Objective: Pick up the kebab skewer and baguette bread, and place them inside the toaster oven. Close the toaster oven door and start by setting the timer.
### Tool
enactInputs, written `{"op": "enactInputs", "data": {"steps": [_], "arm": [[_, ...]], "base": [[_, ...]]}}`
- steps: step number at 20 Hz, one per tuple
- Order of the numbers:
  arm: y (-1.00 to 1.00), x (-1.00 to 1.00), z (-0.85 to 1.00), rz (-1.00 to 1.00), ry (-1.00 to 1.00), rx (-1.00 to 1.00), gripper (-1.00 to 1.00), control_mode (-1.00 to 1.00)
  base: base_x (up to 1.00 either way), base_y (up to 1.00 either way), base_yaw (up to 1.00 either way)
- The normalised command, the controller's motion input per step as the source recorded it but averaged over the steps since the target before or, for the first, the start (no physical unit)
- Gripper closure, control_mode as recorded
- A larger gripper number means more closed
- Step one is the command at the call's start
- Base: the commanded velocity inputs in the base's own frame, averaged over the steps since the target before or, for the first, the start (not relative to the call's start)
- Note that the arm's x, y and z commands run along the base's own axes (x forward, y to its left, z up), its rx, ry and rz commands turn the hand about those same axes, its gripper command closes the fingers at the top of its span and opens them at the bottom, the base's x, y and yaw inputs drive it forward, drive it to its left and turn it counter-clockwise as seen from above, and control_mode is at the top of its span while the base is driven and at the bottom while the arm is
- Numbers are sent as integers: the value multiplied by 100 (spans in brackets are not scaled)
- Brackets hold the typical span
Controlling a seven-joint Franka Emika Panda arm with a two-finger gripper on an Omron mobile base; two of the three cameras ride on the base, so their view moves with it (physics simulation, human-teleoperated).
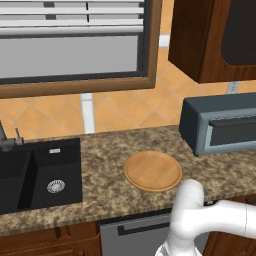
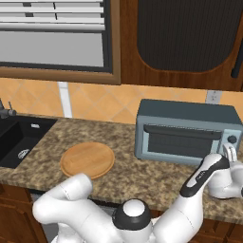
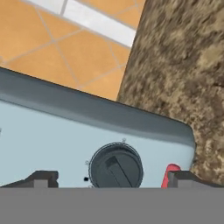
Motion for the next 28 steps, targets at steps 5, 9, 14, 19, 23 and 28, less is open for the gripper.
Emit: {"op": "enactInputs", "data": {"steps": [5,9,14,19,23,28], "arm": [[-28,9,-4,0,-5,2,-100,-100],[-21,5,-1,0,-6,1,-100,-100],[0,3,0,0,-1,0,-100,-100],[8,0,0,0,-2,0,-100,-100],[13,0,0,-1,-5,0,-100,-100],[9,4,0,-1,-5,0,-100,-100]], "base": [[0,0,0],[0,0,0],[0,0,0],[0,0,0],[0,0,0],[0,0,0]]}}
